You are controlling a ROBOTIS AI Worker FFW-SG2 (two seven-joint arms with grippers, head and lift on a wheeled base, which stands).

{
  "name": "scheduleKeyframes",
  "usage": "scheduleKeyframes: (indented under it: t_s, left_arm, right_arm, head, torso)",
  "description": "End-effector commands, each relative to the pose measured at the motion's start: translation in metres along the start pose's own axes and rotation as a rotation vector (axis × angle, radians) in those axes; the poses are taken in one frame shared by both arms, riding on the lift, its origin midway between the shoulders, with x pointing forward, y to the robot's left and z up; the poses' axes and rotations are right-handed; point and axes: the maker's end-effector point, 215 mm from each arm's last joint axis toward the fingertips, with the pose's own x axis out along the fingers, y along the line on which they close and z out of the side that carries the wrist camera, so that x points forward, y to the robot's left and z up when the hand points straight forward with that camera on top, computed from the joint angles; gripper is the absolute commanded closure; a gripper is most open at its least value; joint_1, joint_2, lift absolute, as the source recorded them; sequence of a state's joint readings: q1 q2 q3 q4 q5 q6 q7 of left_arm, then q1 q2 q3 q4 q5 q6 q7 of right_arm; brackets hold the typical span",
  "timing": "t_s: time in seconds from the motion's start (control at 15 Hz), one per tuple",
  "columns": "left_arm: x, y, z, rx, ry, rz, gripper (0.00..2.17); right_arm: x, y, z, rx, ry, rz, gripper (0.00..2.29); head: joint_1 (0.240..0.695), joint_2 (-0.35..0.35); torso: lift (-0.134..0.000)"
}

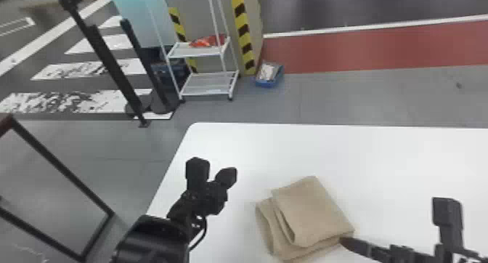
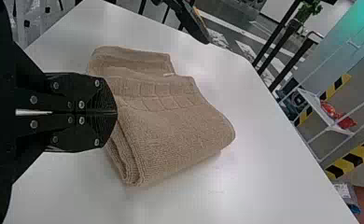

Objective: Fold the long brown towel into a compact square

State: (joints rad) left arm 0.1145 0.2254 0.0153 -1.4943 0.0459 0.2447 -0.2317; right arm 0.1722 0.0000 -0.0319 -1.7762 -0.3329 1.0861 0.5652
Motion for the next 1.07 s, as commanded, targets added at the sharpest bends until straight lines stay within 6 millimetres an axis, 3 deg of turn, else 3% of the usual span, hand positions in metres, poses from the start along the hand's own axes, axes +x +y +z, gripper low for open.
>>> scheduleKeyframes:
  t_s: [0.0, 0.27, 0.6, 0.73, 1.0]
  left_arm:
    - [-0.001, -0.001, -0.003, -0.001, 0.004, -0.004, 1.71]
    - [-0.002, -0.001, -0.003, -0.001, 0.0, -0.004, 1.71]
    - [-0.002, -0.003, -0.001, -0.003, -0.005, -0.006, 1.71]
    - [-0.002, -0.003, 0.0, -0.005, -0.007, -0.006, 1.71]
    - [-0.001, -0.007, 0.001, -0.006, -0.01, -0.011, 1.71]
  right_arm:
    - [0.002, -0.011, -0.004, -0.001, -0.003, -0.027, 1.48]
    - [0.005, -0.034, -0.002, 0.004, -0.007, -0.068, 1.48]
    - [0.024, -0.059, 0.014, 0.024, -0.026, -0.083, 1.48]
    - [0.026, -0.065, 0.029, 0.025, -0.041, -0.088, 1.48]
    - [0.034, -0.069, 0.078, -0.008, -0.106, -0.094, 1.48]
  head:
    - [0.695, 0.281]
    - [0.695, 0.271]
    - [0.695, 0.247]
    - [0.695, 0.242]
    - [0.695, 0.22]
  torso:
    - [0.0]
    - [0.0]
    - [0.0]
    - [0.0]
    - [0.0]
